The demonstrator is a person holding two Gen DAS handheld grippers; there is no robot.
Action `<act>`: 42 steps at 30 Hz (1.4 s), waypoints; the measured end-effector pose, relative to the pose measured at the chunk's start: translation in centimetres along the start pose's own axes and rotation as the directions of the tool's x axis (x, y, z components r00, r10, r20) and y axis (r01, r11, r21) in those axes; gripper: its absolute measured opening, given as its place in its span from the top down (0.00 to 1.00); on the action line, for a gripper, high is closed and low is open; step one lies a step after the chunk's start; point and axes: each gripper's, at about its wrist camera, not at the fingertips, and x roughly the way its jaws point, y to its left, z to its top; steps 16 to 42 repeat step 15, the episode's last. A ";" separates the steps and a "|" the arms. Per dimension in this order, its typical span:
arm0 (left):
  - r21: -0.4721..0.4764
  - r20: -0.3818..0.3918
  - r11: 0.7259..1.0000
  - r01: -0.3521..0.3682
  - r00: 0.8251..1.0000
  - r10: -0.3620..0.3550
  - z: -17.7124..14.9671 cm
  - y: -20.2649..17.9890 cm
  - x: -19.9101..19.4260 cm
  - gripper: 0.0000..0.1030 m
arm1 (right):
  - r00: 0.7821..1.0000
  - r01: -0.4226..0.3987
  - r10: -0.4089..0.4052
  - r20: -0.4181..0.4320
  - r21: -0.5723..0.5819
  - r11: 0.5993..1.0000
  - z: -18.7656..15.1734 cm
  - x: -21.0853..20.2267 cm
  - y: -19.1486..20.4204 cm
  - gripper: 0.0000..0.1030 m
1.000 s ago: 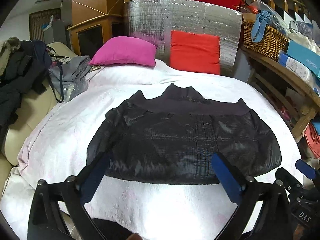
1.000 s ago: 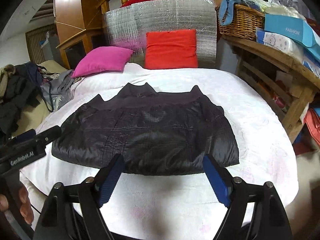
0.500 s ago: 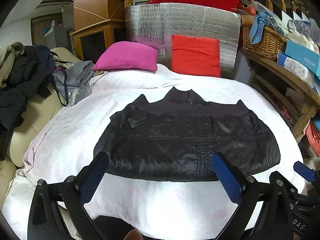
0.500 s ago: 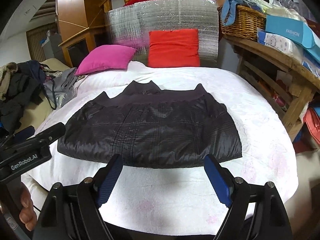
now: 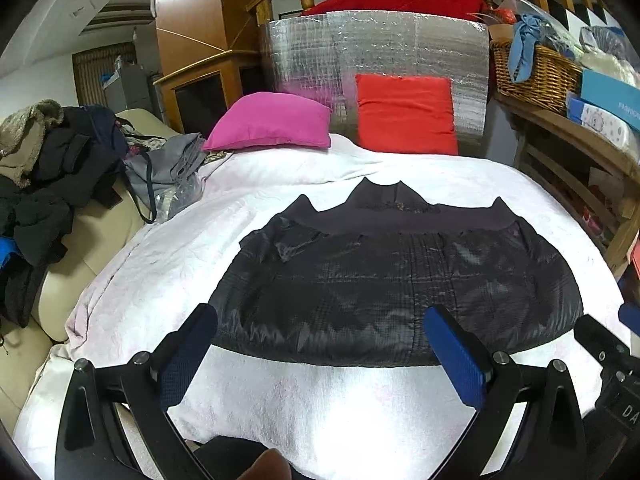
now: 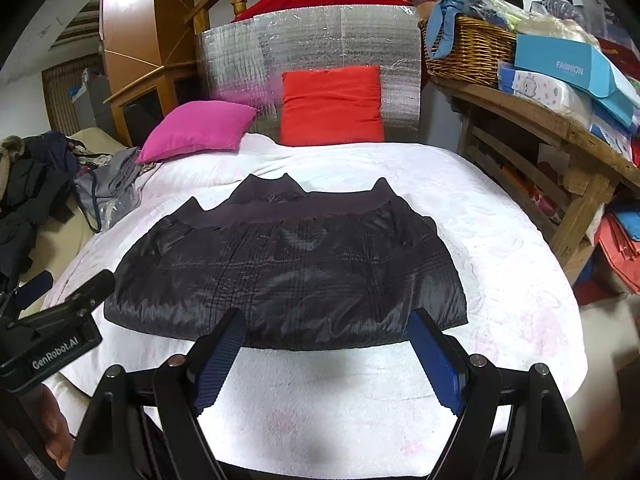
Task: Fold large clothes
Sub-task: 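Open both grippers and pull them back from the folded jacket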
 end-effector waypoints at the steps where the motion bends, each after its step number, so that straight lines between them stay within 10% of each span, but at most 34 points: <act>1: 0.003 -0.003 1.000 0.002 1.000 -0.002 0.0 -0.1 0.1 0.01 | 1.000 0.001 -0.001 0.001 -0.002 1.000 0.0 0.0 0.0 0.17; 42: 0.023 0.019 1.000 0.018 1.000 -0.018 0.1 -0.6 0.2 0.01 | 1.000 0.010 -0.010 -0.008 -0.013 1.000 0.1 1.1 0.1 0.17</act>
